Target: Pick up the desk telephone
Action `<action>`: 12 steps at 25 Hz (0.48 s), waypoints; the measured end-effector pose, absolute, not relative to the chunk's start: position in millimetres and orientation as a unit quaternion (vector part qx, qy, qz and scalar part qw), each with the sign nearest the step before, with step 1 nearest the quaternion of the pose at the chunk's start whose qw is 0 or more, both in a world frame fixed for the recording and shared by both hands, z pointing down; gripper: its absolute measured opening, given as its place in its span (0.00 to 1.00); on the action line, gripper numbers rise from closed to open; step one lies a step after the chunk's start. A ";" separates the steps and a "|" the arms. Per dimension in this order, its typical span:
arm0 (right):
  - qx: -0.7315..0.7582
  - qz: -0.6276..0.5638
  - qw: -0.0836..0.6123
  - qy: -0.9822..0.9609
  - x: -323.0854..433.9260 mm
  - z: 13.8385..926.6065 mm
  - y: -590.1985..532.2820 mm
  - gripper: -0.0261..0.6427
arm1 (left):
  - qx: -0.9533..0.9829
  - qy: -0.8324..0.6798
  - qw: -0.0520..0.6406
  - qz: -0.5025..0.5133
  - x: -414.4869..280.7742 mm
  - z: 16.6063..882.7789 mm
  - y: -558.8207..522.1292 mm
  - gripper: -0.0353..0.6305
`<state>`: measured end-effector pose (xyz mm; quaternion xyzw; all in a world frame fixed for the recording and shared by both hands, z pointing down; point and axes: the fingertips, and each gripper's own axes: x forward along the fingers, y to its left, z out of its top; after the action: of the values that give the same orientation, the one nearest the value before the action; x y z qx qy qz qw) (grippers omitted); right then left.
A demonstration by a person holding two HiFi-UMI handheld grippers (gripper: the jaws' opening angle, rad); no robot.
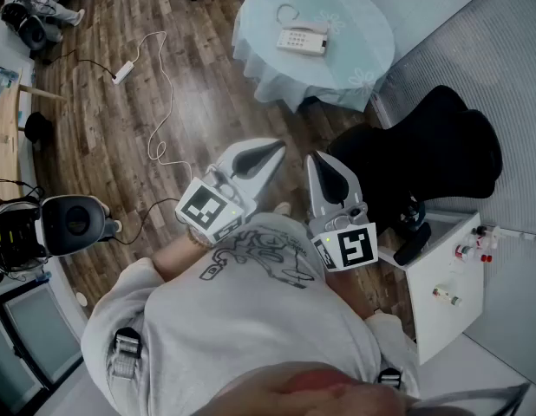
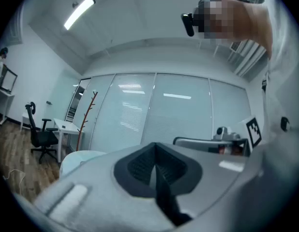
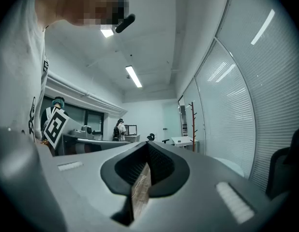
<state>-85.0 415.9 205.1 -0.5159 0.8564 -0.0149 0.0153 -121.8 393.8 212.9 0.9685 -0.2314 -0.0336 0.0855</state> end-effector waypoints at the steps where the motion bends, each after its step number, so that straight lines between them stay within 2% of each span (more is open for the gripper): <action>1: -0.516 -0.016 0.015 0.857 -81.9 206.2 416.9 0.05 | 0.969 -0.231 0.087 -0.033 -118.0 213.7 395.0 0.06; 12: -0.516 -0.031 0.026 0.856 -45.1 212.7 421.4 0.05 | 0.965 -0.240 0.100 -0.026 -84.2 222.7 401.8 0.06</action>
<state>-45.1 421.4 212.7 -0.5159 0.8557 -0.0311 0.0265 -84.2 401.8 222.7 0.9652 -0.2402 -0.0263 0.0996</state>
